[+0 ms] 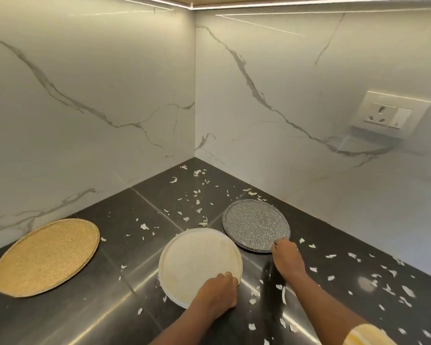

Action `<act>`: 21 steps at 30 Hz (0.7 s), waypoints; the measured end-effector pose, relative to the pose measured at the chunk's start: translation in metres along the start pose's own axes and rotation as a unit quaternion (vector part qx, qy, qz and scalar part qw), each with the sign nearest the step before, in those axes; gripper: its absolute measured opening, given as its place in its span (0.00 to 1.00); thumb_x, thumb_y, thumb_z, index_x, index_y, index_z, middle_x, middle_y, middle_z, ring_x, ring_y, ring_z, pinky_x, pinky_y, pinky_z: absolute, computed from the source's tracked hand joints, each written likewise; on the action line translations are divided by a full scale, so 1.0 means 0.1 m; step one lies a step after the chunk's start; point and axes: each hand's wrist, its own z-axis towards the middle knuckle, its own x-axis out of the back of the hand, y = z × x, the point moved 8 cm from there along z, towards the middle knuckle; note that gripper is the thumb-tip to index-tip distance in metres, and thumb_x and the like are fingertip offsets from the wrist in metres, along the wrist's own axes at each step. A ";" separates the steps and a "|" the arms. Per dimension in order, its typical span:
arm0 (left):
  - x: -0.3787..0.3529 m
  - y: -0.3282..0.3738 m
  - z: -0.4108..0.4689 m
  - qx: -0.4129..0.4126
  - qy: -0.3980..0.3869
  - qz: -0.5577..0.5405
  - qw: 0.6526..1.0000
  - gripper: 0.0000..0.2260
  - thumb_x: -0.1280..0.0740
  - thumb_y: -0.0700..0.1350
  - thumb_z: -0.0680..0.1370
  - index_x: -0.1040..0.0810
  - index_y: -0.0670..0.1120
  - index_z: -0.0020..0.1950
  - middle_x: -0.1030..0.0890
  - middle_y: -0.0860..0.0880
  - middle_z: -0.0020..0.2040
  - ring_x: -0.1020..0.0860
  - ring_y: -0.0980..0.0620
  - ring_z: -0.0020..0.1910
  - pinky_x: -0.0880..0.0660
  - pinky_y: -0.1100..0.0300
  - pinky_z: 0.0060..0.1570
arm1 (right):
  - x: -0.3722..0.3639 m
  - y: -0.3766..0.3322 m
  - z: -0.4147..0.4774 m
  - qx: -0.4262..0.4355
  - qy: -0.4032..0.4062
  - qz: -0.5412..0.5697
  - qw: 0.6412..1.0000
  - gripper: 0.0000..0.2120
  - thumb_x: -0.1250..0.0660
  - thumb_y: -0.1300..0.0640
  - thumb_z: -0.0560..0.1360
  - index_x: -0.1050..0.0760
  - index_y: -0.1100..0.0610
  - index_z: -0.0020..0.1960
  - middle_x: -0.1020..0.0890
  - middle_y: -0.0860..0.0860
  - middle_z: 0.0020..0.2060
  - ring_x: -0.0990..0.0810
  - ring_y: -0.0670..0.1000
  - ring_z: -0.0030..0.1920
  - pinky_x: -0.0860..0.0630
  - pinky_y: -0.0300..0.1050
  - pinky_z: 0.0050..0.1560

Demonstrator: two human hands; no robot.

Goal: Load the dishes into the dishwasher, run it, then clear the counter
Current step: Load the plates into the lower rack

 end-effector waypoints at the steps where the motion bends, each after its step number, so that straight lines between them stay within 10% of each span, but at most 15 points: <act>1: 0.00 -0.02 0.02 -0.007 -0.012 0.011 1.000 0.14 0.45 0.42 0.79 0.31 0.36 0.61 0.28 0.37 0.59 0.27 0.38 0.56 0.28 0.46 0.50 | 0.01 0.00 0.09 -0.015 -0.001 0.012 1.000 0.11 0.44 0.62 0.78 0.26 0.61 0.41 0.21 0.58 0.45 0.23 0.57 0.44 0.29 0.44 0.42; 7: 0.25 -0.31 0.02 0.050 0.020 -0.039 0.998 0.11 0.47 0.38 0.79 0.31 0.40 0.60 0.28 0.41 0.58 0.28 0.43 0.56 0.27 0.51 0.51 | -0.10 0.05 0.55 -0.088 0.006 0.042 0.995 0.08 0.39 0.58 0.76 0.25 0.63 0.45 0.21 0.62 0.51 0.24 0.60 0.51 0.26 0.47 0.48; 10: 0.51 -0.48 0.02 0.099 0.077 -0.086 0.988 0.10 0.45 0.40 0.78 0.31 0.43 0.59 0.28 0.44 0.57 0.27 0.46 0.54 0.29 0.55 0.47 | -0.28 0.11 0.70 -0.175 -0.059 0.040 0.982 0.37 0.29 0.44 0.70 0.37 0.65 0.68 0.37 0.65 0.69 0.35 0.64 0.67 0.33 0.55 0.64; 16: 1.04 -0.72 0.00 0.154 0.215 -0.095 0.960 0.08 0.42 0.42 0.77 0.30 0.44 0.54 0.26 0.46 0.53 0.26 0.43 0.51 0.33 0.53 0.37 | -0.30 0.09 0.96 -0.261 -0.093 0.028 0.960 0.60 0.20 0.46 0.59 0.57 0.64 0.74 0.46 0.67 0.71 0.46 0.66 0.71 0.41 0.59 0.69; 21: 1.59 -0.76 -0.13 0.143 0.344 -0.118 0.921 0.12 0.26 0.37 0.63 0.28 0.43 0.38 0.24 0.46 0.33 0.26 0.45 0.25 0.39 0.59 0.22 | -0.20 0.21 1.16 -0.281 -0.142 -0.017 0.949 0.59 0.21 0.43 0.59 0.52 0.64 0.74 0.42 0.64 0.71 0.43 0.66 0.70 0.41 0.59 0.69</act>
